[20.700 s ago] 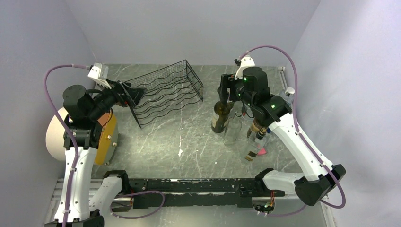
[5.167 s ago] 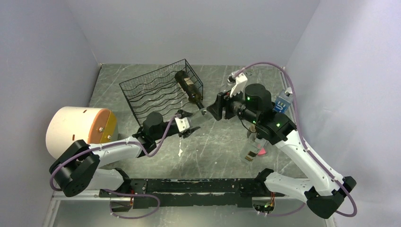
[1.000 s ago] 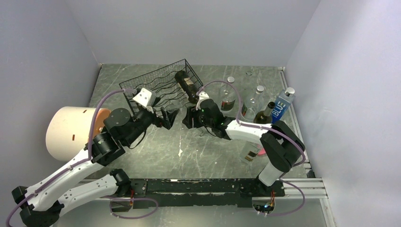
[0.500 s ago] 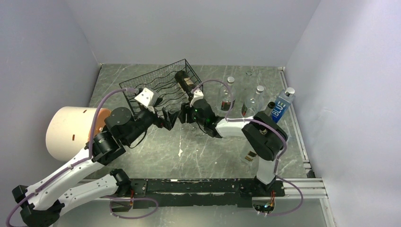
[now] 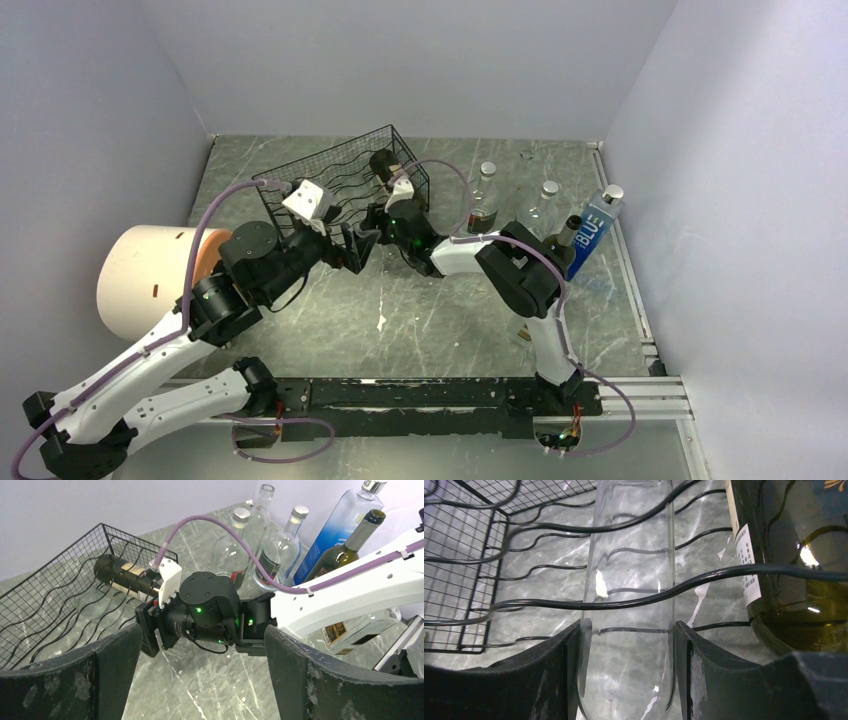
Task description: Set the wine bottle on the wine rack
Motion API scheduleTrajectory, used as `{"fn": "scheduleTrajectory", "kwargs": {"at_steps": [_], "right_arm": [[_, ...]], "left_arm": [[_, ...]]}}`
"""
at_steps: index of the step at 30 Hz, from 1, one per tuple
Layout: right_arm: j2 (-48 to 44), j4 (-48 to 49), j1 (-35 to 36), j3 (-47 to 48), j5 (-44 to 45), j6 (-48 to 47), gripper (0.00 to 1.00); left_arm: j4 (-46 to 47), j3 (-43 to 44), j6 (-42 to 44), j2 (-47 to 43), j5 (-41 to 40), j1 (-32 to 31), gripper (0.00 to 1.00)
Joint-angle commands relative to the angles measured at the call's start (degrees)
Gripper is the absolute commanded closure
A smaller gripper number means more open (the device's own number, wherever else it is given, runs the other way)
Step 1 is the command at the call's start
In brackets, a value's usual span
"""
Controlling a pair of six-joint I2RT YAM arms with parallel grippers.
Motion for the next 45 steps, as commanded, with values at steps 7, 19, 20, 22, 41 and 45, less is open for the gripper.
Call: {"fn": "scheduleTrajectory", "kwargs": {"at_steps": [7,19,20,22,41,45], "right_arm": [[3.86,4.56,0.14,5.67,5.4,-0.65,1.0],[8.51,0.81,0.18,10.84,5.4,-2.28,0.77],[8.43,1.12,0.19,10.65,5.58,-2.39,0.74],[8.26,0.77,0.18,10.72,6.28,-2.52,0.7],[1.32,4.45,0.15,3.55,4.48,-2.41,0.15],[-2.15,5.12,0.19,0.75,4.01,-2.01,0.13]], "left_arm": [[-3.57,2.33,-1.86,0.7,0.47,-0.06,0.05],[-3.79,2.1,-3.8,0.59,2.49,-0.06,0.05],[-3.5,2.06,-4.09,0.38,2.75,-0.06,0.05],[-2.97,1.85,-4.44,-0.07,3.28,-0.06,0.05],[-5.73,2.58,-5.56,-0.85,2.23,-0.08,0.05],[-6.47,3.0,-5.42,-0.76,2.06,-0.06,0.05]]}}
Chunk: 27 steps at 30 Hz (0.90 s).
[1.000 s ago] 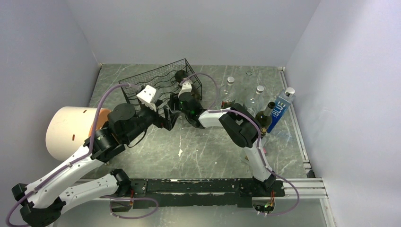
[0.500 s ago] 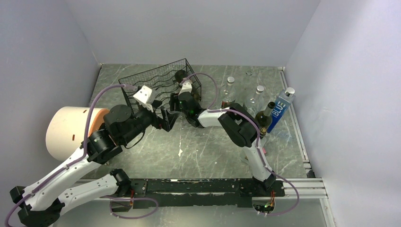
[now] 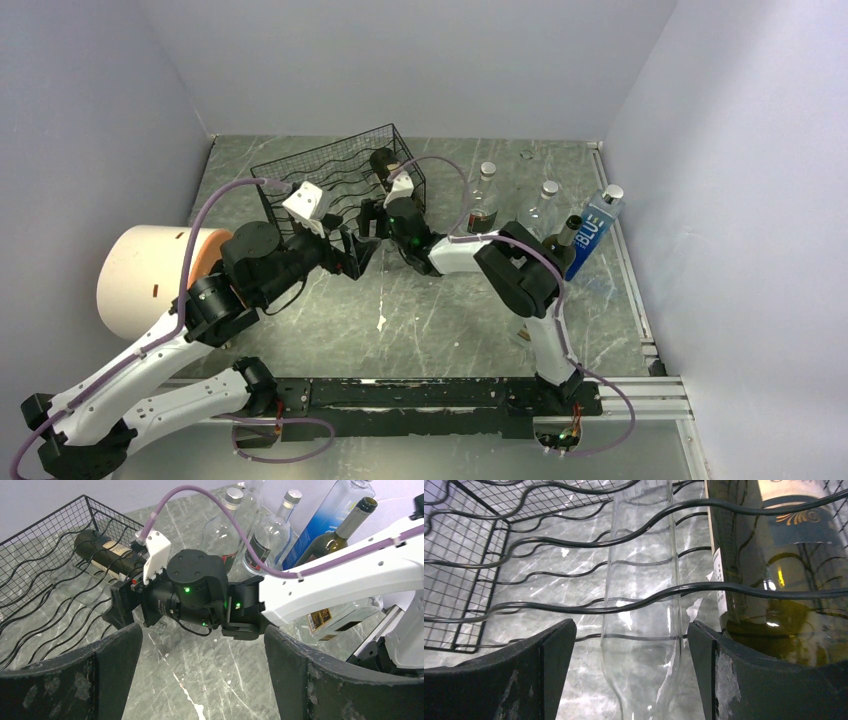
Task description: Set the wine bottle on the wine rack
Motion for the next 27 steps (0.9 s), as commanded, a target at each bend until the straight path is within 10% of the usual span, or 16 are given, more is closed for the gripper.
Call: {"fn": "scheduleTrajectory", "kwargs": {"at_steps": [1,27], "right_arm": [[-5.64,2.97,-0.12,-2.65,-0.07,0.01,0.13],[-11.96,-19.32,0.23,-7.35,-5.7,2.81,0.6]], "left_arm": [[-0.96,2.05,-0.48,-0.5,0.3,-0.06,0.05],[-0.96,-0.69,-0.39,-0.81,-0.51,-0.06,0.05]]}}
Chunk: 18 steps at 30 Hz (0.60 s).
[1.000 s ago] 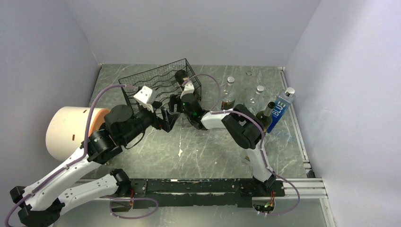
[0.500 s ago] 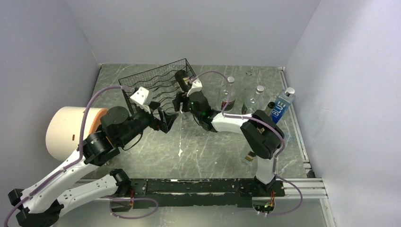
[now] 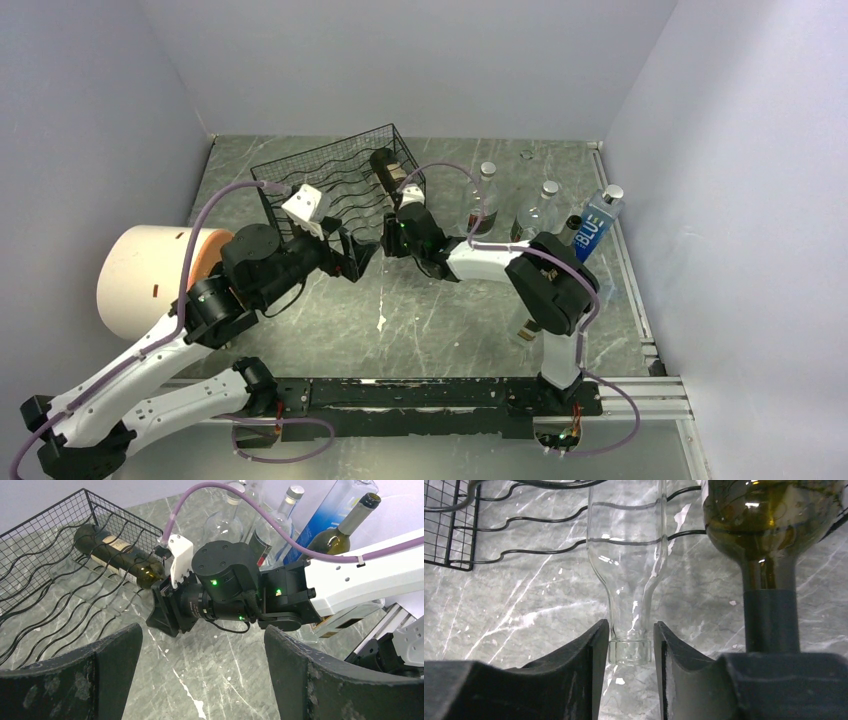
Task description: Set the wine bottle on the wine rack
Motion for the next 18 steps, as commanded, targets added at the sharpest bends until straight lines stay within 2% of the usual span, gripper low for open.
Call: {"fn": "scheduleTrajectory", "kwargs": {"at_steps": [1,5,12,18], "right_arm": [[2.5,-2.09,0.13,2.51,-0.85,0.59,0.6],[4.16,-2.51,0.16,3.85,-1.12,1.24,0.61],[6.19,-2.24,0.03,5.99,-0.71,1.66,0.69],[7.08,-2.36,0.03,7.61,-0.36,1.01,0.69]], "left_arm": [[-0.55,0.29,0.3,0.23,-0.42,-0.06,0.05],[-1.67,1.3,1.13,0.42,-1.19,-0.06,0.05],[-1.75,1.55,1.74,0.63,-1.1,-0.07,0.05],[-2.22,1.72,1.73,1.2,-0.73,-0.06,0.05]]}}
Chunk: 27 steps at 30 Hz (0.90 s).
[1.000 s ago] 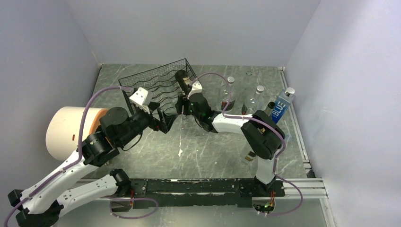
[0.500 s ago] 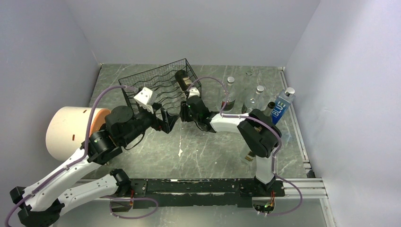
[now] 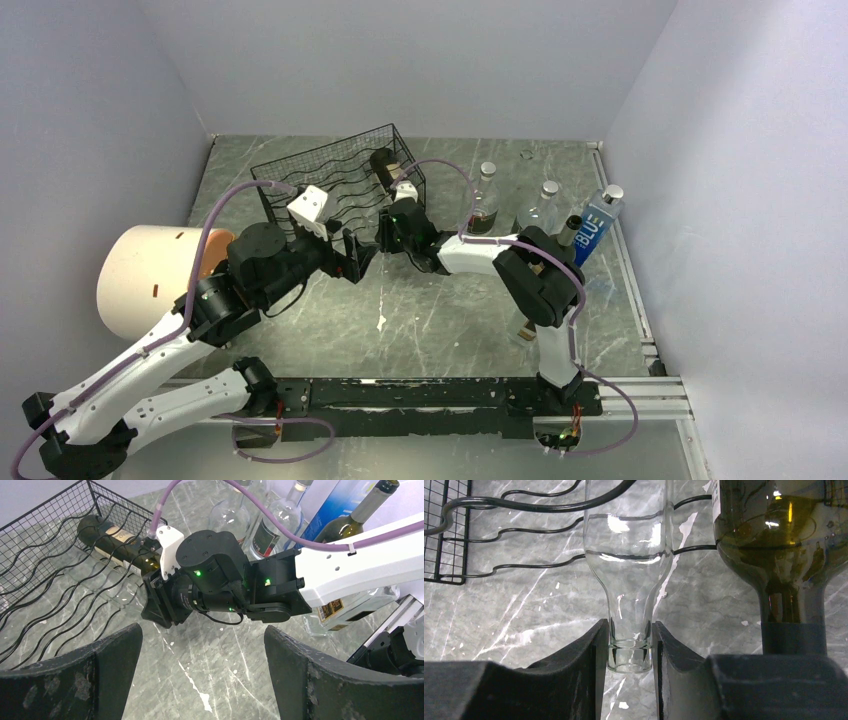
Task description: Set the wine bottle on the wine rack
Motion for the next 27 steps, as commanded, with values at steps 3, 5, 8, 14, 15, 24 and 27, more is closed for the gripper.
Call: {"fn": "scheduleTrajectory", "kwargs": {"at_steps": [3,5,8,14,15,24,27], "right_arm": [[1.69,-0.87,-0.06,2.92,0.81,-0.54,0.69],[1.73,-2.01,-0.05,3.95,1.48,-0.48,0.65],[1.06,-3.61,-0.04,4.66,2.35,0.02,0.45],[-5.97,-3.72,-0.03,2.29,1.83,0.8,0.25],[-7.26,-4.45,0.0,2.1,1.98,0.68,0.25],[-25.12,-14.42,-0.62,-3.31,4.65,0.95,0.25],[-32.9,-18.63,-0.7,-5.65,8.7,-0.71,0.25]], "left_arm": [[-0.38,1.53,0.71,0.37,-0.22,-0.06,0.05],[-0.35,1.51,0.75,0.4,-0.22,-0.06,0.05],[-0.18,1.57,0.71,0.36,-0.51,-0.06,0.05],[0.01,1.75,0.52,-0.35,-1.34,-0.06,0.05],[-0.17,1.93,0.89,-0.51,-0.99,-0.07,0.05],[-1.04,3.93,1.94,-2.64,0.33,-0.06,0.05],[0.54,2.59,1.99,-4.23,1.59,-0.06,0.05]]}}
